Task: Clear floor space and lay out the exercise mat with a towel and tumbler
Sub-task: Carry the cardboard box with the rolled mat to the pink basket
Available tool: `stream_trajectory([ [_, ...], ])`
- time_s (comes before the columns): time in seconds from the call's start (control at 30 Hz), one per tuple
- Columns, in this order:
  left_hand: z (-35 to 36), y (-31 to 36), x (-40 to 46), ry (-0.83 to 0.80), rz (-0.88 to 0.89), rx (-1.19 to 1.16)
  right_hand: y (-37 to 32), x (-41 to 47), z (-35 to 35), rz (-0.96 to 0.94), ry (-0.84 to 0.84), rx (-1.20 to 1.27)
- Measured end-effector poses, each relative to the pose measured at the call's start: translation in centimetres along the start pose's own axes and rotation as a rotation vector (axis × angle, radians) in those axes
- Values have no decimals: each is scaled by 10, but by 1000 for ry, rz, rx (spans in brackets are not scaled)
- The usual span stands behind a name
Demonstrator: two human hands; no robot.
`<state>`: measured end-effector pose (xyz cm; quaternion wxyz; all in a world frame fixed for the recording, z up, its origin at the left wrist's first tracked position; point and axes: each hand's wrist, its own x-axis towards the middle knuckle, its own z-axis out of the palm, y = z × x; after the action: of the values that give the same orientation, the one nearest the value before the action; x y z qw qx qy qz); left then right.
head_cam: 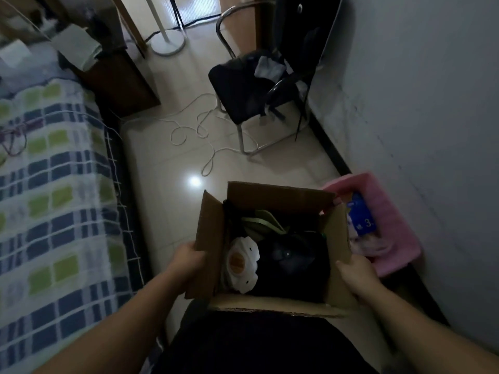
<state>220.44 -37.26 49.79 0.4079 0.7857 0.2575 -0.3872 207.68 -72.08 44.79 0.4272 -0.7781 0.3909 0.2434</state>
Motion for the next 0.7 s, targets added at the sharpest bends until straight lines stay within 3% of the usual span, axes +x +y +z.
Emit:
stream_trajectory([
  [0.33,-19,133,114,-63,9,94,-95,96,-24,166,127,100],
  [0.7,-56,326,241,-116,174,484,-207,157,-24,356,298,325],
])
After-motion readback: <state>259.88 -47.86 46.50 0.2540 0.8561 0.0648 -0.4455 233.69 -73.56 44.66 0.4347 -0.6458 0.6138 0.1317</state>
